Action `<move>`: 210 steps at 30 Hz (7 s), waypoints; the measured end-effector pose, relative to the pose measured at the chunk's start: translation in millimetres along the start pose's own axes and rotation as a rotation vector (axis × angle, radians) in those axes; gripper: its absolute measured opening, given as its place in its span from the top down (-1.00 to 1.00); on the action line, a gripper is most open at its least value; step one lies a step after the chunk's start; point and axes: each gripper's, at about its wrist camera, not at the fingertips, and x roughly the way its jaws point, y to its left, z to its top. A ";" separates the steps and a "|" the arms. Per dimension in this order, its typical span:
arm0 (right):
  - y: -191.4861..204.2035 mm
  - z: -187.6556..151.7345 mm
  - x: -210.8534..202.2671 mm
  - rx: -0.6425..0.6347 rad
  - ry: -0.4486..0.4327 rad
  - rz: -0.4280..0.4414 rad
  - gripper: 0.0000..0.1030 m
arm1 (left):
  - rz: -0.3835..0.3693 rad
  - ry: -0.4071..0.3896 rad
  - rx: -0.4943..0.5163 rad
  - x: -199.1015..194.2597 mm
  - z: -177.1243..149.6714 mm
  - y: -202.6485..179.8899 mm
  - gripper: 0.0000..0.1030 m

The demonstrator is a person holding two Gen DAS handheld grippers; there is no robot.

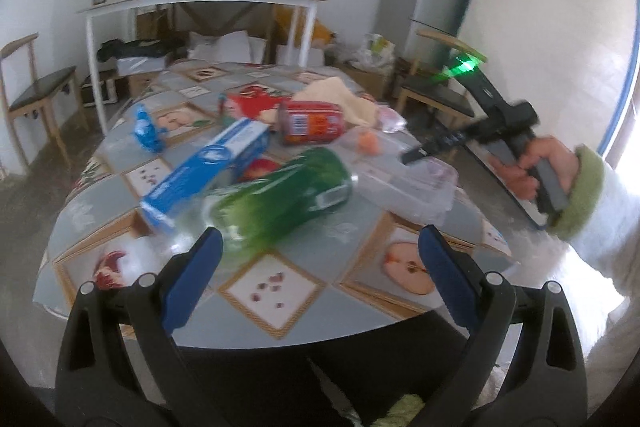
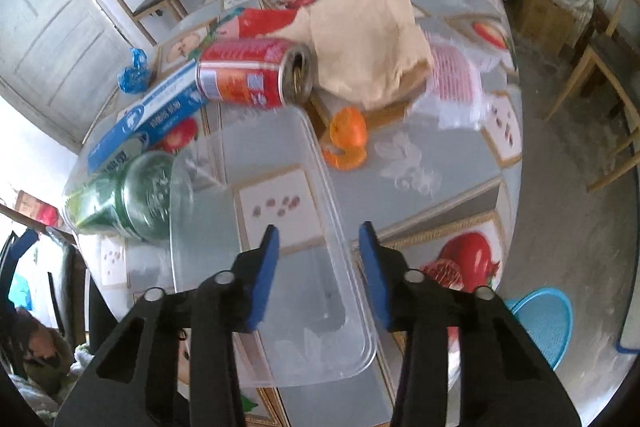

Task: Collect trash
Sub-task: 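Grasp the clear plastic container rim with the right gripper, then grasp the green-labelled plastic bottle with the left gripper while right holds the container, then carry the bottle and container with both grippers over the blue wastebasket, then open both grippers to drop the bottle and container into the wastebasket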

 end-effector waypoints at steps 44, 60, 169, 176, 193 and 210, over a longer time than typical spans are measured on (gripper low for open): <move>-13.4 -76.9 -21.3 0.138 -0.072 0.045 0.89 | 0.096 0.469 0.290 105.5 52.8 -21.7 -0.28; -28.2 -83.3 -25.5 0.161 -0.113 0.079 0.89 | 0.000 0.708 0.349 187.3 77.1 -37.3 -0.57; -223.0 -282.6 -184.4 0.804 -0.453 -0.289 0.92 | -0.644 0.247 0.087 163.0 154.1 -290.4 -0.36; -281.2 -305.2 -127.6 0.879 -0.312 -0.307 0.92 | -0.610 0.463 0.158 248.6 115.1 -369.0 -0.36; -411.9 -331.9 -2.0 1.072 -0.143 -0.375 -0.02 | -0.508 0.621 0.048 373.5 81.7 -444.8 -0.68; -383.5 -357.0 -23.7 1.051 -0.195 -0.360 -0.02 | -0.565 0.438 0.090 283.6 105.5 -369.7 -0.67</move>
